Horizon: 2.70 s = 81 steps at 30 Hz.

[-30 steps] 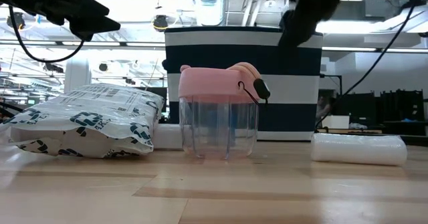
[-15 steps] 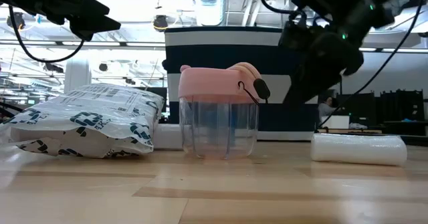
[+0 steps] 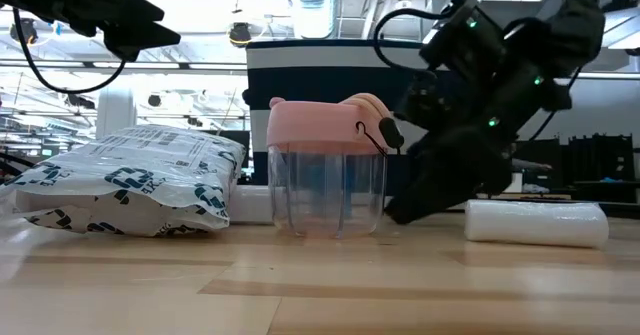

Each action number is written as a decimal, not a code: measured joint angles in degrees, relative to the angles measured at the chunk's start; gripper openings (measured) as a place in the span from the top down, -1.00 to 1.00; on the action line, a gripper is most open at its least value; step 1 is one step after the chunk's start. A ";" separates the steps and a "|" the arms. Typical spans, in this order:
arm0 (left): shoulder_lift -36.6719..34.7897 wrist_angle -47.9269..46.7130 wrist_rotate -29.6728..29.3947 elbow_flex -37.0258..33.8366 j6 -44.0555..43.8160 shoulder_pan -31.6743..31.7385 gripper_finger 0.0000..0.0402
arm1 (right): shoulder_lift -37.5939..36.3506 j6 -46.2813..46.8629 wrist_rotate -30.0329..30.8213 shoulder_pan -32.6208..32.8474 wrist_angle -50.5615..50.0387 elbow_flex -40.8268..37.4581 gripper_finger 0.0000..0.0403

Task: Pick & place medical supplies in basket/bin
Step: Put the blue bandage into the blue bin

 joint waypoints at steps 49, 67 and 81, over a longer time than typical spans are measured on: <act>0.01 0.39 0.13 0.00 -3.19 0.00 -0.20 | 9.37 -20.64 -12.62 -4.00 12.62 8.79 -0.45; 0.01 0.37 0.33 0.00 -3.19 0.00 -0.20 | 9.30 -21.16 -12.76 -4.76 12.05 8.94 0.23; 0.02 0.35 3.23 0.00 -3.26 0.00 -0.20 | 7.73 -13.89 -7.74 -4.76 10.10 8.91 0.42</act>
